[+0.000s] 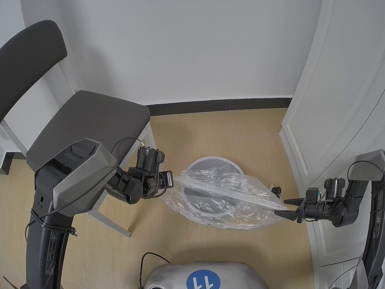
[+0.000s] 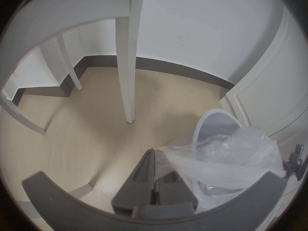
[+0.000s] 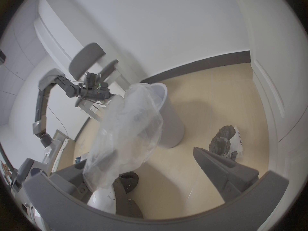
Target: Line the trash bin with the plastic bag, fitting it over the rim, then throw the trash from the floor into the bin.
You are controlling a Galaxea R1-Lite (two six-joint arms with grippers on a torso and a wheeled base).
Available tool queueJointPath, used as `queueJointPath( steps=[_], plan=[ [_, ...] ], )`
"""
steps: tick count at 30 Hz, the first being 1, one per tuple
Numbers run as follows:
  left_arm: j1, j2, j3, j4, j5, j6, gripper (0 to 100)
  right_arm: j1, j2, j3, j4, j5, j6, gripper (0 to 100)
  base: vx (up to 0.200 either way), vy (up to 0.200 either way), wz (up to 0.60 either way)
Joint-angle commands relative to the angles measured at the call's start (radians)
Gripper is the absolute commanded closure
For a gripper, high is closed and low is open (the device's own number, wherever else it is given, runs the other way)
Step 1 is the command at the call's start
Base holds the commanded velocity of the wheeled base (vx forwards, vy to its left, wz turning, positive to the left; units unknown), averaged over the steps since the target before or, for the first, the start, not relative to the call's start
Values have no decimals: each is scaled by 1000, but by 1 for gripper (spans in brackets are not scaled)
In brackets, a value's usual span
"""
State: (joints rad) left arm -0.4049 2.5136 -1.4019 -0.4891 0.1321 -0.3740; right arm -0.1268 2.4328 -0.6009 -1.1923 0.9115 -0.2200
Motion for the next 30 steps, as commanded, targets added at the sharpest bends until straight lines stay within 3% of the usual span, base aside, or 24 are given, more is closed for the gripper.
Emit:
queueJointPath(
  steps=[1, 12, 15, 21, 26, 28, 29, 30],
  plan=[
    [6, 25, -6, -2, 1, 4, 100, -77, 42, 15, -29, 56, -7, 0, 0, 0, 0],
    [15, 19, -14, -2, 1, 1, 100, -80, 48, 1, -47, 56, 1, 0, 0, 0, 0],
    [12, 10, -3, -3, 1, 4, 100, -65, 42, -5, -76, 38, 57, 0, 0, 0, 0],
    [9, -13, 15, -5, 18, 7, 100, -27, 22, -8, -211, -120, 255, 0, 0, 0, 0],
    [5, -21, 21, -5, 18, 4, 100, 38, -98, 26, -205, -161, 292, 0, 0, 0, 0],
    [0, -21, 26, -5, 18, 1, 100, 96, -158, 47, -205, -223, 292, 0, 0, 0, 0],
    [0, -21, 26, -5, 18, 1, 100, 96, -158, 47, -205, -223, 292, 0, 0, 0, 0],
    [0, -22, 38, -3, 18, 3, 100, 151, -185, 52, -205, -316, 291, 0, 0, 0, 0]
  ],
)
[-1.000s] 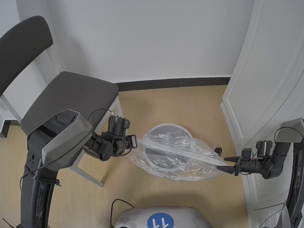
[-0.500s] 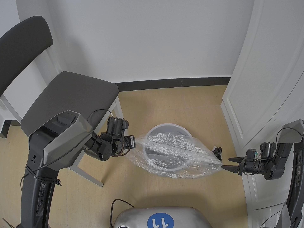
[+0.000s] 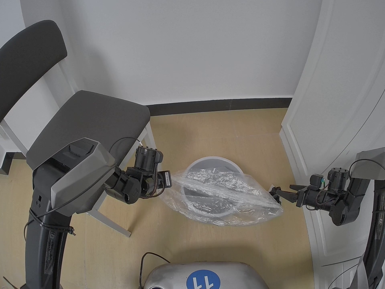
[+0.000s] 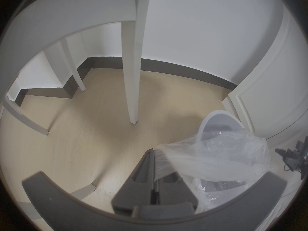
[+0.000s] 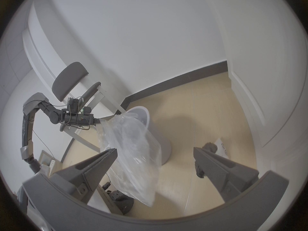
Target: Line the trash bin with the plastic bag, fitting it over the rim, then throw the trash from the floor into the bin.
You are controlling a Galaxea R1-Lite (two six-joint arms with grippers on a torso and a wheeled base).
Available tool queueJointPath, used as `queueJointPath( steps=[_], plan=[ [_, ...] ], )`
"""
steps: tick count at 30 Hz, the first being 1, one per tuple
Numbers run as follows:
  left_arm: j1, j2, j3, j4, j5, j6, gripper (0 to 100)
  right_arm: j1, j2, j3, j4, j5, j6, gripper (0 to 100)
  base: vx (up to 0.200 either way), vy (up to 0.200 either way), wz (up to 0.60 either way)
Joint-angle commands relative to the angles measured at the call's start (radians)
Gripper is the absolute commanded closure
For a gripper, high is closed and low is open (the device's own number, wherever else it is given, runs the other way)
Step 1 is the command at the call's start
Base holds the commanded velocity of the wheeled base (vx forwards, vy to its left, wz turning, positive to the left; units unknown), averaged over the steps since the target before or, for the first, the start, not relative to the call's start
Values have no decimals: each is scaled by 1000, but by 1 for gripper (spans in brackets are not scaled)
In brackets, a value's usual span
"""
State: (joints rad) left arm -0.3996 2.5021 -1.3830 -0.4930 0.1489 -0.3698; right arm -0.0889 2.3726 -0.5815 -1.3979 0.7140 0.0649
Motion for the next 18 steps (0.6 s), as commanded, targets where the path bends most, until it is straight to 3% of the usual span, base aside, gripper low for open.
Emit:
queueJointPath(
  steps=[1, 2, 3, 5, 9, 10, 11, 12, 13, 14, 16, 18],
  plan=[
    [-5, -14, 25, -1, 1, 2, 100, 143, -133, 32, 0, -179, 1, 0, 0, 0, 0],
    [-5, -17, 27, -1, 1, 2, 0, 156, -136, 32, 0, -203, 0, 0, 0, 0, 0],
    [-5, -23, 30, -1, 1, 2, 0, 196, -148, 31, 0, -278, -4, 0, 0, 0, 0],
    [-5, -28, 32, -1, 1, 3, 0, 227, -156, 31, 0, -327, -8, 0, 0, 0, 0],
    [-4, -60, 59, 1, 11, 49, 0, 317, -182, 20, 8, -538, -77, 0, 0, 0, 0],
    [-2, -62, 64, 2, 11, 65, 0, 324, -184, 19, 10, -564, -86, 0, 0, 0, 0],
    [2, -75, 90, 2, 12, 117, 0, 348, -182, 3, 30, -659, -122, 0, 0, 0, 0],
    [2, -75, 90, 2, 12, 117, 0, 348, -182, 3, 30, -659, -122, 0, 0, 0, 0],
    [2, -103, 133, 2, 14, 173, 0, 373, -177, -15, 45, -798, -185, 0, 0, 0, 0],
    [2, -106, 136, 2, 12, 177, 0, 376, -177, -17, 48, -808, -188, 0, 0, 0, 0],
    [-4, -143, 191, 2, 14, 224, 0, 417, -176, -6, 33, -918, -232, 0, 0, 0, 0],
    [-5, -169, 228, 2, 14, 259, 0, 457, -184, 6, 31, -921, -234, 0, 0, 0, 0]
  ],
)
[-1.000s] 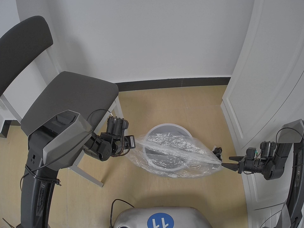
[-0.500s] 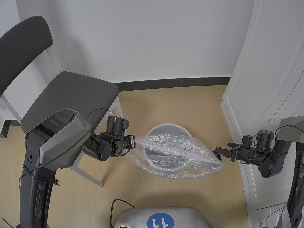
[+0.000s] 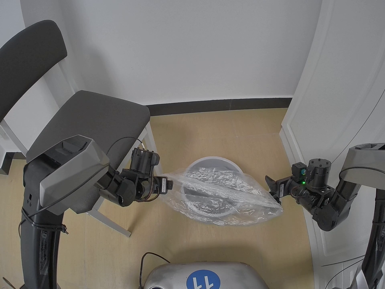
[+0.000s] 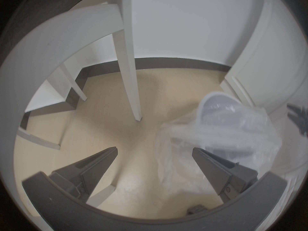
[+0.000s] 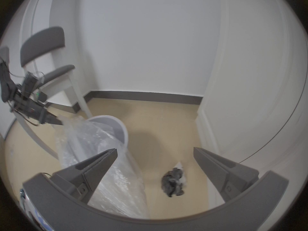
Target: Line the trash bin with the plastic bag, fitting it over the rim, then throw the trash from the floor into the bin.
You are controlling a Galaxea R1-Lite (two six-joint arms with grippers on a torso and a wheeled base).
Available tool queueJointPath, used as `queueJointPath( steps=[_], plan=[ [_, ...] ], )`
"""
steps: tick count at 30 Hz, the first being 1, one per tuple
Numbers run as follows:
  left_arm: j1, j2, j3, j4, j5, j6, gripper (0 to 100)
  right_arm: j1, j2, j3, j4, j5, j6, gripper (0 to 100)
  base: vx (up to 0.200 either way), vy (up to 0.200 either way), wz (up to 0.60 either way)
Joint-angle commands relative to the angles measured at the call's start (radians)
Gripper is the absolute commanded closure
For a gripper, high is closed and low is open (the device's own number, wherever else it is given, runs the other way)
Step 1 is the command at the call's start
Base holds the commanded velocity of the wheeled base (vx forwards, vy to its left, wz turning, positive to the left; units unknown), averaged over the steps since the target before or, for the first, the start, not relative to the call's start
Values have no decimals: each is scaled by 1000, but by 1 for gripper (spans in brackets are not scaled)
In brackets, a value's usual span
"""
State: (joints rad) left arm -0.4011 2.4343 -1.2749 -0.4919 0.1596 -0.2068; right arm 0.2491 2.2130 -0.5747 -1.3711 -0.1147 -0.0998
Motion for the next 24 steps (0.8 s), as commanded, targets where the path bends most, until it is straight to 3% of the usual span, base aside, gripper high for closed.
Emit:
queueJointPath(
  steps=[1, 4, 7, 15, 17, 24],
  plan=[
    [-4, -103, 126, 1, 3, 102, 0, 125, -26, -1, 6, -92, -69, 0, 0, 0, 0],
    [-4, -139, 169, 3, 3, 155, 0, 170, -9, -37, 21, -92, -87, 0, 0, 0, 0],
    [-9, -179, 221, 1, 3, 190, 0, 202, 11, -119, 79, -88, -224, 0, 0, 0, 0],
    [-13, -231, 249, 0, 3, 202, 0, 311, 60, -200, 190, -48, -383, 0, 0, 0, 0],
    [-12, -245, 252, 0, 3, 204, 0, 315, 91, -231, 196, -20, -463, 0, 0, 0, 0],
    [-7, -282, 261, -2, 14, 204, 0, 328, 177, -335, 253, 7, -515, 0, 0, 0, 0]
  ],
)
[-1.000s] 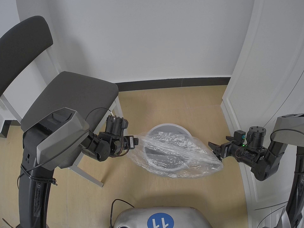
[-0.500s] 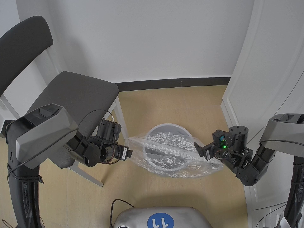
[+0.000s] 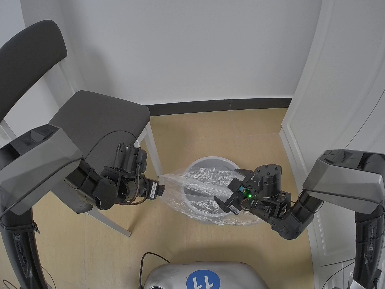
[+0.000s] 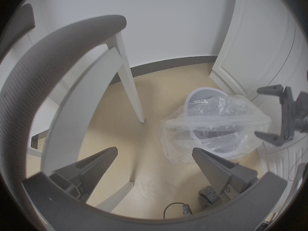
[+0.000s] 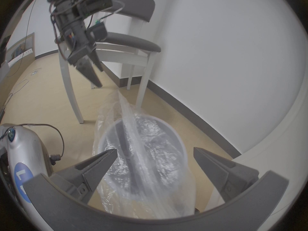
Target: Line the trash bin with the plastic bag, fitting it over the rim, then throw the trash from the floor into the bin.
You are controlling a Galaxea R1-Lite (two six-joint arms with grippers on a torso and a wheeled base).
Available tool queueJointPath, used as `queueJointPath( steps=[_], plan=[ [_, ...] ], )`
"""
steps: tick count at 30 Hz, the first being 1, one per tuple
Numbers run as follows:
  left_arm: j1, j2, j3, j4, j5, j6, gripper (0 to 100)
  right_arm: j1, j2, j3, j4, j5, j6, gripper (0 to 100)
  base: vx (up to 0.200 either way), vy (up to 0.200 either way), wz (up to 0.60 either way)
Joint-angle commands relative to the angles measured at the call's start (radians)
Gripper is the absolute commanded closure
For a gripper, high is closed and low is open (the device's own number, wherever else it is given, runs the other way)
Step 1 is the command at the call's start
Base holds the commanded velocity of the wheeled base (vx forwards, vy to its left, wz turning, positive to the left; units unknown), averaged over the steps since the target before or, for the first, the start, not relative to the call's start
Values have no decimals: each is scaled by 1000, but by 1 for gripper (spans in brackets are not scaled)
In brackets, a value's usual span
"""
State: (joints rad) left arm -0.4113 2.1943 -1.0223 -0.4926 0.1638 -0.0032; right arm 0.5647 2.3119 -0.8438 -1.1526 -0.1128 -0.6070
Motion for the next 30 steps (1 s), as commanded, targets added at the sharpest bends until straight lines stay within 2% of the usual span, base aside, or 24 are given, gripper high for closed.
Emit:
queueJointPath(
  steps=[1, 16, 17, 27, 30],
  plan=[
    [5, -45, 8, -1, 17, 2, 0, 12, 86, -81, 48, 5, -8, 0, 0, 0, 0],
    [22, -62, 4, -3, 26, 3, 0, -32, 195, -227, 106, -1, -7, 0, 0, 0, 0],
    [23, -62, 2, -3, 26, 3, 0, -37, 196, -231, 106, -1, -5, 100, 0, 0, 0],
    [29, -62, -2, -3, 26, 3, 0, -60, 146, -265, 113, 7, 3, 100, 0, 0, 0],
    [31, -62, -2, -3, 26, 3, 0, -68, 129, -301, 154, 7, 16, 100, 0, 0, 0]
  ],
)
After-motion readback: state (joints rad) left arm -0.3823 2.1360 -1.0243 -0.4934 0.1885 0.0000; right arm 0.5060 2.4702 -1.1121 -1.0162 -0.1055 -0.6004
